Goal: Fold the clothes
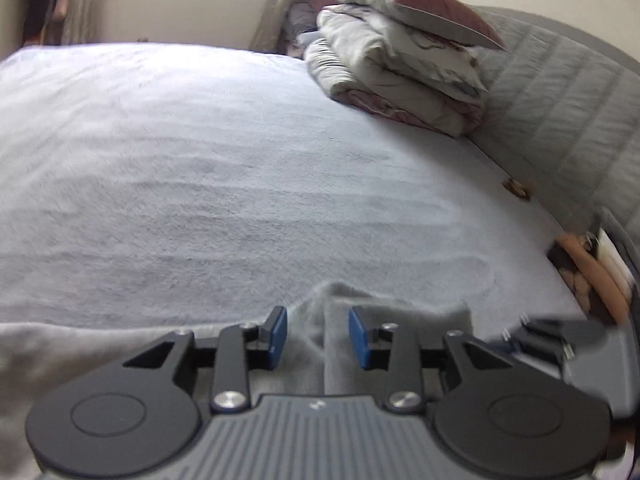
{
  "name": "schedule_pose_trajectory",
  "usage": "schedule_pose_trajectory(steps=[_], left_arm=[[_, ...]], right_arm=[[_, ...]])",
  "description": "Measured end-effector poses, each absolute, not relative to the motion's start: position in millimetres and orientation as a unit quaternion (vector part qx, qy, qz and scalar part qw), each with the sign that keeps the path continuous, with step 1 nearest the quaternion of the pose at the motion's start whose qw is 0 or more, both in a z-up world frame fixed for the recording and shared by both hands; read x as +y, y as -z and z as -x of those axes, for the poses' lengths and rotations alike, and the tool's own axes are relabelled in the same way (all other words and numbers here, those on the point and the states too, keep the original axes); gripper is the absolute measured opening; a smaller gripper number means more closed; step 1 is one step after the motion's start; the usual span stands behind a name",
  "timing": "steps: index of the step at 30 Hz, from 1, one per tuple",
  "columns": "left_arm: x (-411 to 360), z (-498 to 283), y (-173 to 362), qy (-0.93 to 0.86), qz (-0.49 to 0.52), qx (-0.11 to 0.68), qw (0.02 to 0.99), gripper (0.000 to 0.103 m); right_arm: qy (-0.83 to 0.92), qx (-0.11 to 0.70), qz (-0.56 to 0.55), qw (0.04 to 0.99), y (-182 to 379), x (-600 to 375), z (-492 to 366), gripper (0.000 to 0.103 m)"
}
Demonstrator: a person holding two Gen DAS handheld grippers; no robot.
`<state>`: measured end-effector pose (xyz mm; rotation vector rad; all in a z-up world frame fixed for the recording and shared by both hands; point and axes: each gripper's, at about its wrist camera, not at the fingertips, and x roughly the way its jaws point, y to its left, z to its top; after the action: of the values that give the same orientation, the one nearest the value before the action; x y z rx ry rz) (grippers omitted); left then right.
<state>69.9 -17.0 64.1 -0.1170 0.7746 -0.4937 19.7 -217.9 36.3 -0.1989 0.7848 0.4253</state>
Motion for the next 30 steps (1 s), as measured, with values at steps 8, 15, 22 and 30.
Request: schedule_pose_trajectory(steps=[8, 15, 22, 30], left_arm=[[9.7, 1.3, -44.6, 0.259, 0.075, 0.395, 0.878, 0.051], [-12.0, 36.2, -38.5, 0.277, -0.037, 0.344, 0.897, 0.051], [-10.5, 52.4, -34.8, 0.281, -0.052, 0.342, 0.895, 0.06], [-10.5, 53.5, -20.9, 0.256, -0.054, 0.372, 0.891, 0.063]], right_arm=[[-0.239, 0.398, 0.09, 0.881, -46.2, -212.0, -3.3, 0.064], [-0.232, 0.4, 0.124, 0.878, -48.6, -202.8, 11.1, 0.069], [-0.235, 0.418, 0.101, 0.872, -51.1, -206.7, 30.5, 0.071], [-0.217, 0.424, 0.087, 0.875, -52.1, -201.1, 46.2, 0.076]])
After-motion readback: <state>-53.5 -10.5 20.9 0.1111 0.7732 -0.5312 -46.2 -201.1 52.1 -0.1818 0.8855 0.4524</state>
